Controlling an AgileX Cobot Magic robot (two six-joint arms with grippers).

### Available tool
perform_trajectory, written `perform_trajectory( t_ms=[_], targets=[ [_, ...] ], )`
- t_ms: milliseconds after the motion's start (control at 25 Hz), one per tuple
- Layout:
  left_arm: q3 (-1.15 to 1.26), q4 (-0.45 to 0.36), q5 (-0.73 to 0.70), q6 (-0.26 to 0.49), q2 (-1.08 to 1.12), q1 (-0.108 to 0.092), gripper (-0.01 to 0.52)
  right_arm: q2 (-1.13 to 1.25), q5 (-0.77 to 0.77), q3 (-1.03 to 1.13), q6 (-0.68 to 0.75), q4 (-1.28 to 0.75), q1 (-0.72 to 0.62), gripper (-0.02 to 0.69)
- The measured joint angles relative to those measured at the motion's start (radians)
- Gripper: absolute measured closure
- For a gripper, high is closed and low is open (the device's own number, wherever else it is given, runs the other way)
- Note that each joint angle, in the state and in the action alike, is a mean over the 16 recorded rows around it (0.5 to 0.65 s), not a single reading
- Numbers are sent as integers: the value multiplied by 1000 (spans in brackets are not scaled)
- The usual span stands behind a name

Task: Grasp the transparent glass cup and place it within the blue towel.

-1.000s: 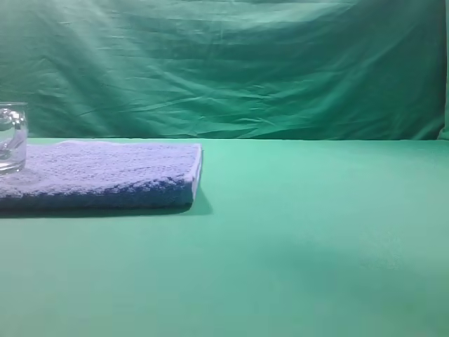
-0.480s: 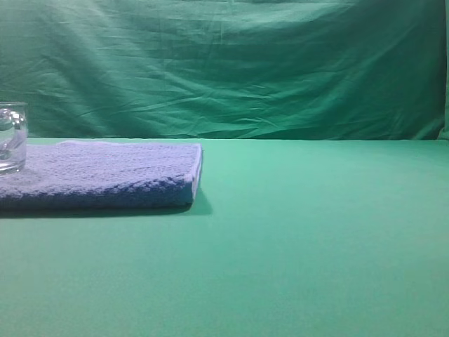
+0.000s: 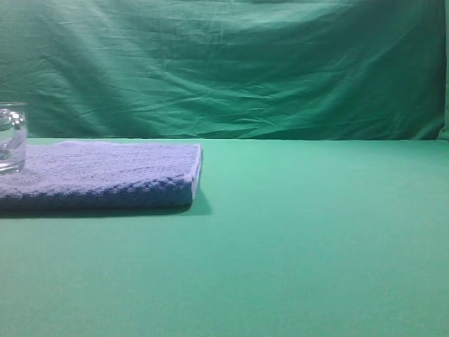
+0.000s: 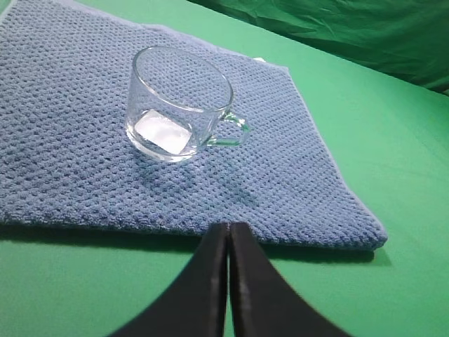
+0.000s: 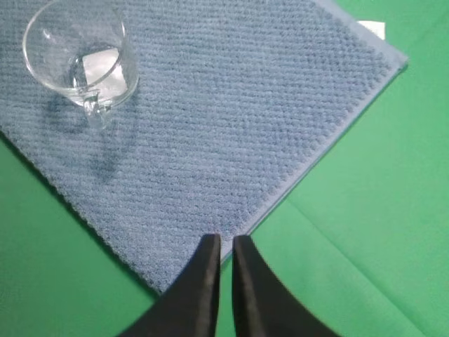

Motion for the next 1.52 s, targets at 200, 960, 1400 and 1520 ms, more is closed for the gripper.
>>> perform_trajectory(
  t_ms=[200,960,1400,1520],
  targets=[
    [0,0,0,0,0,0,514,-156,-79,154,1,26,-64,611],
    [0,0,0,0,0,0,514,-757,-287,660,-10,118,-542,611],
    [0,0,0,0,0,0,514,-1148,-425,1044,-38,120,-647,611],
    [0,0,0,0,0,0,514,-1237,-446,1143,-44,121,-651,611]
  ],
)
